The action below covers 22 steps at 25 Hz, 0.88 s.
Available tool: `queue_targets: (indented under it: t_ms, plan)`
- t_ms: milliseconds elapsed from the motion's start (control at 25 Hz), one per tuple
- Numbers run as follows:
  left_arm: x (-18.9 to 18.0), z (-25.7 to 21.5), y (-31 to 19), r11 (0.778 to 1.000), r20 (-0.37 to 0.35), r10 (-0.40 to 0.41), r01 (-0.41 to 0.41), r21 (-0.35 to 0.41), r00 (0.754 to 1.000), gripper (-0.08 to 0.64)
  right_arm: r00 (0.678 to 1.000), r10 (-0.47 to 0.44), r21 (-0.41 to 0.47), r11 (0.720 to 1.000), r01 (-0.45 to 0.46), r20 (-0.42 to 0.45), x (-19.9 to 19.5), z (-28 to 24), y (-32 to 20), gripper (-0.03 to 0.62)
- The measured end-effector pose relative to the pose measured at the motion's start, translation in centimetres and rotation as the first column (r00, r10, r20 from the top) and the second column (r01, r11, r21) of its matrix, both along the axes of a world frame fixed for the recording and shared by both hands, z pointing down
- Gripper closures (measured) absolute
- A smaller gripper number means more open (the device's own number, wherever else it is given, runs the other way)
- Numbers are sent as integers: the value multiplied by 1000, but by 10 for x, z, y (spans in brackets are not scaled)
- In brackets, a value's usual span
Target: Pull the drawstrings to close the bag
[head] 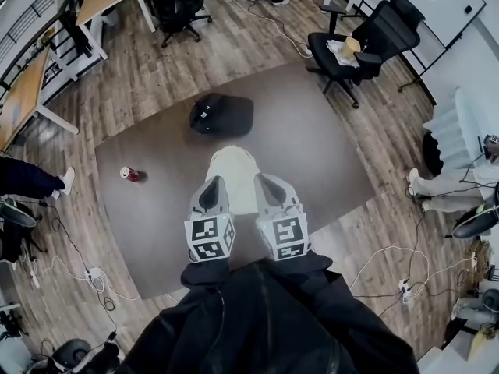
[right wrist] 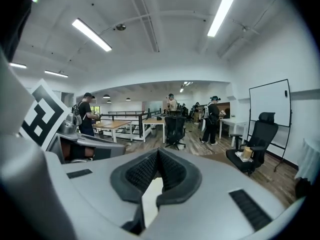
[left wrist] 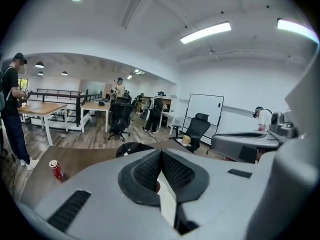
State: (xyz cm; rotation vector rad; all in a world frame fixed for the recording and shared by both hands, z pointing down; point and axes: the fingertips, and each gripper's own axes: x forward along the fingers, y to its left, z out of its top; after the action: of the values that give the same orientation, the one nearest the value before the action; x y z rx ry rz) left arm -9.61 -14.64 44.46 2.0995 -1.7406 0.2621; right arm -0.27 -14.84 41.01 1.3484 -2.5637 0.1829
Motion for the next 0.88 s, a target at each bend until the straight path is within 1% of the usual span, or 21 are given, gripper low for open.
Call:
queue_targets:
  t_ms: [80, 200, 360, 640, 880]
  plan:
    - [6, -20, -1, 999, 15, 7, -8, 43, 1000, 529, 1000, 1, 17, 1000, -1, 10, -1, -14, 1, 571]
    - [14, -39, 1, 996, 36, 20, -23, 86, 999, 529, 1000, -2, 42, 999, 1, 20, -2, -29, 3, 571]
    - [23, -57, 3, 991, 51, 35, -42, 124, 998, 529, 1000, -4, 77, 997, 1, 29, 1, -45, 6, 571]
    - [25, -89, 2, 980, 65, 47, -58, 191, 997, 529, 999, 7, 138, 990, -11, 33, 2, -72, 4, 571]
    - [26, -105, 2, 973, 70, 53, -67, 219, 996, 529, 999, 20, 170, 985, -27, 44, 4, -88, 3, 572]
